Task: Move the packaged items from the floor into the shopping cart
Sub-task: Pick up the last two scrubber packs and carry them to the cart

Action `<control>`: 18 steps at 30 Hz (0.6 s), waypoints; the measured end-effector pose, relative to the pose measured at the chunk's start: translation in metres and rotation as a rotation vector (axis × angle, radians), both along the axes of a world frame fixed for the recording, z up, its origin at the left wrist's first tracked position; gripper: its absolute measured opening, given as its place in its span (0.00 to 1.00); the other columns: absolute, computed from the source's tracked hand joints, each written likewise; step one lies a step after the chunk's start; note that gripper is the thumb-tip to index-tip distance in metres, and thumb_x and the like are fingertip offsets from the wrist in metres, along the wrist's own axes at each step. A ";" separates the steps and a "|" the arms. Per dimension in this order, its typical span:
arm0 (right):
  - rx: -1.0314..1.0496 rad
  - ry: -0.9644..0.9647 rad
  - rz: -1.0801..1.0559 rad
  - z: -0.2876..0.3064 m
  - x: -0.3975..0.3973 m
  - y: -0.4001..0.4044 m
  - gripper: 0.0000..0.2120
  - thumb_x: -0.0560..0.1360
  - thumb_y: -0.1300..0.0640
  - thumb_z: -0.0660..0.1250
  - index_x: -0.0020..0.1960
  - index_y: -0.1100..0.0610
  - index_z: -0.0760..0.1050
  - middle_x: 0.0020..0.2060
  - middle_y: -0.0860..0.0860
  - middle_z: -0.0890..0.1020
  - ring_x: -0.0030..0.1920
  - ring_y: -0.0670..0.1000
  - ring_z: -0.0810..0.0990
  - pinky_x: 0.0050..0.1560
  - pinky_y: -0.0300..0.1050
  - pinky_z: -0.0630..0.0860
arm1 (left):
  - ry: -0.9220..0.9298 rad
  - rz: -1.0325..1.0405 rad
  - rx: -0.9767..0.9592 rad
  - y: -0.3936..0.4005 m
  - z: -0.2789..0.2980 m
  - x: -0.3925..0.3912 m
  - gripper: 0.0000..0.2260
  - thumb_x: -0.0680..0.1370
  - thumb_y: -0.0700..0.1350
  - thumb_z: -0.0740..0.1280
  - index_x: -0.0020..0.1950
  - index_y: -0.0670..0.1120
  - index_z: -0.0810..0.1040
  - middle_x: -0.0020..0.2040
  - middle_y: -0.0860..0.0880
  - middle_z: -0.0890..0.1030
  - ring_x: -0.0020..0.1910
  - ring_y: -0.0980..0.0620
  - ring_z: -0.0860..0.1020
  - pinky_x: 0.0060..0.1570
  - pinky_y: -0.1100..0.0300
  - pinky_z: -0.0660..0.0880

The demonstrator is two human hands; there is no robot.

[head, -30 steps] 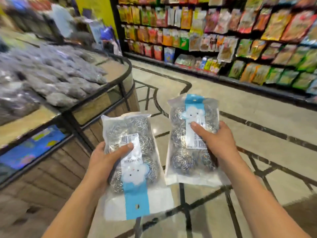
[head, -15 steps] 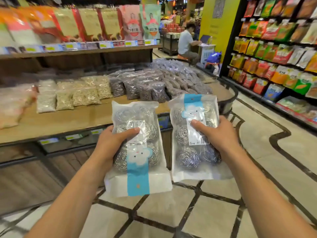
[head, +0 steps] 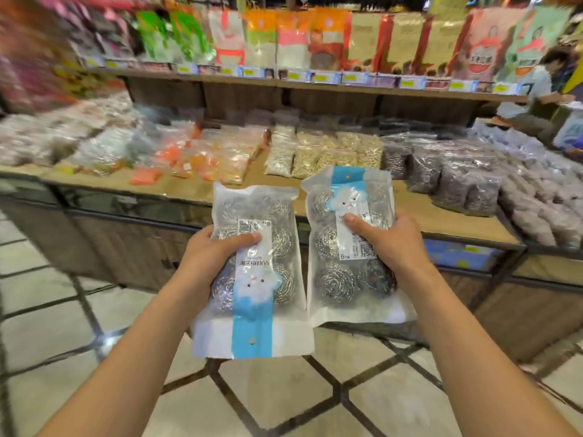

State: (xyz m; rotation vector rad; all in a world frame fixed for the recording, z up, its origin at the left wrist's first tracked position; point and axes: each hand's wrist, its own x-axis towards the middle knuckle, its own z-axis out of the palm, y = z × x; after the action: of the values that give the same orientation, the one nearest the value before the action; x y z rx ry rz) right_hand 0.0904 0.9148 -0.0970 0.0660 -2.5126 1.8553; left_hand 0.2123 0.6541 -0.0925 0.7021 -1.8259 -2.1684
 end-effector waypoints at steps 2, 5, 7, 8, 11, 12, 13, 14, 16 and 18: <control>-0.002 -0.011 0.068 -0.002 -0.006 -0.050 0.46 0.51 0.29 0.81 0.62 0.51 0.79 0.53 0.49 0.87 0.52 0.54 0.87 0.56 0.59 0.84 | 0.004 0.067 -0.001 -0.040 -0.001 0.012 0.15 0.69 0.38 0.80 0.55 0.41 0.84 0.46 0.42 0.88 0.40 0.44 0.87 0.45 0.51 0.82; 0.006 -0.021 0.186 -0.005 -0.012 -0.121 0.47 0.49 0.27 0.81 0.62 0.50 0.78 0.54 0.48 0.87 0.53 0.54 0.87 0.57 0.60 0.84 | 0.010 0.173 0.021 -0.094 -0.006 0.028 0.18 0.69 0.39 0.80 0.57 0.40 0.83 0.48 0.41 0.88 0.41 0.43 0.87 0.44 0.50 0.82; 0.003 -0.029 0.255 -0.009 -0.017 -0.167 0.46 0.50 0.29 0.81 0.62 0.50 0.78 0.54 0.48 0.87 0.52 0.54 0.87 0.57 0.60 0.84 | 0.010 0.253 0.031 -0.125 -0.008 0.039 0.18 0.69 0.38 0.80 0.57 0.40 0.83 0.47 0.40 0.88 0.40 0.43 0.87 0.40 0.52 0.82; 0.005 -0.026 0.290 -0.012 -0.020 -0.189 0.46 0.50 0.30 0.81 0.62 0.50 0.78 0.54 0.48 0.87 0.52 0.54 0.87 0.57 0.59 0.83 | 0.008 0.289 0.040 -0.139 -0.009 0.044 0.18 0.69 0.38 0.80 0.57 0.40 0.83 0.46 0.41 0.88 0.39 0.44 0.87 0.38 0.53 0.82; 0.005 -0.033 0.395 -0.021 -0.030 -0.254 0.47 0.50 0.28 0.81 0.63 0.49 0.78 0.54 0.48 0.87 0.53 0.54 0.87 0.58 0.60 0.83 | -0.008 0.389 0.056 -0.181 -0.013 0.056 0.17 0.70 0.37 0.79 0.57 0.39 0.82 0.44 0.41 0.88 0.37 0.45 0.87 0.33 0.55 0.82; 0.004 -0.038 0.425 -0.025 -0.034 -0.275 0.48 0.50 0.27 0.81 0.63 0.49 0.78 0.54 0.48 0.87 0.53 0.54 0.87 0.58 0.60 0.83 | -0.016 0.416 0.056 -0.196 -0.014 0.059 0.17 0.70 0.37 0.79 0.58 0.39 0.82 0.44 0.41 0.88 0.38 0.44 0.87 0.34 0.55 0.83; 0.001 -0.041 0.458 -0.028 -0.039 -0.296 0.47 0.51 0.27 0.81 0.63 0.50 0.79 0.53 0.48 0.87 0.53 0.53 0.87 0.57 0.60 0.83 | -0.027 0.443 0.053 -0.210 -0.015 0.060 0.18 0.70 0.37 0.79 0.58 0.39 0.82 0.45 0.40 0.88 0.38 0.44 0.87 0.34 0.54 0.83; -0.006 -0.045 0.493 -0.032 -0.043 -0.316 0.45 0.52 0.29 0.81 0.62 0.51 0.80 0.52 0.48 0.88 0.51 0.53 0.87 0.57 0.59 0.84 | -0.038 0.469 0.048 -0.225 -0.017 0.060 0.18 0.70 0.38 0.79 0.58 0.39 0.82 0.46 0.40 0.88 0.38 0.44 0.87 0.34 0.55 0.83; -0.010 -0.064 0.556 -0.038 -0.055 -0.356 0.42 0.54 0.30 0.80 0.61 0.52 0.81 0.50 0.49 0.89 0.49 0.52 0.88 0.56 0.60 0.84 | -0.051 0.521 0.043 -0.254 -0.018 0.056 0.17 0.71 0.38 0.79 0.57 0.40 0.82 0.45 0.40 0.88 0.37 0.45 0.87 0.33 0.56 0.82; -0.012 -0.081 0.609 -0.043 -0.069 -0.394 0.42 0.54 0.31 0.81 0.61 0.52 0.81 0.50 0.49 0.89 0.49 0.52 0.88 0.56 0.60 0.84 | -0.067 0.571 0.046 -0.281 -0.017 0.051 0.16 0.71 0.39 0.79 0.57 0.41 0.82 0.45 0.40 0.88 0.37 0.45 0.87 0.32 0.56 0.82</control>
State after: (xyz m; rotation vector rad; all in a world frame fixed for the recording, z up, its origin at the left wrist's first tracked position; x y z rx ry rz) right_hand 0.0218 0.5203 -0.1401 0.8592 -2.7422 2.0802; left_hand 0.2635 0.3734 -0.1099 1.1509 -1.3759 -1.8232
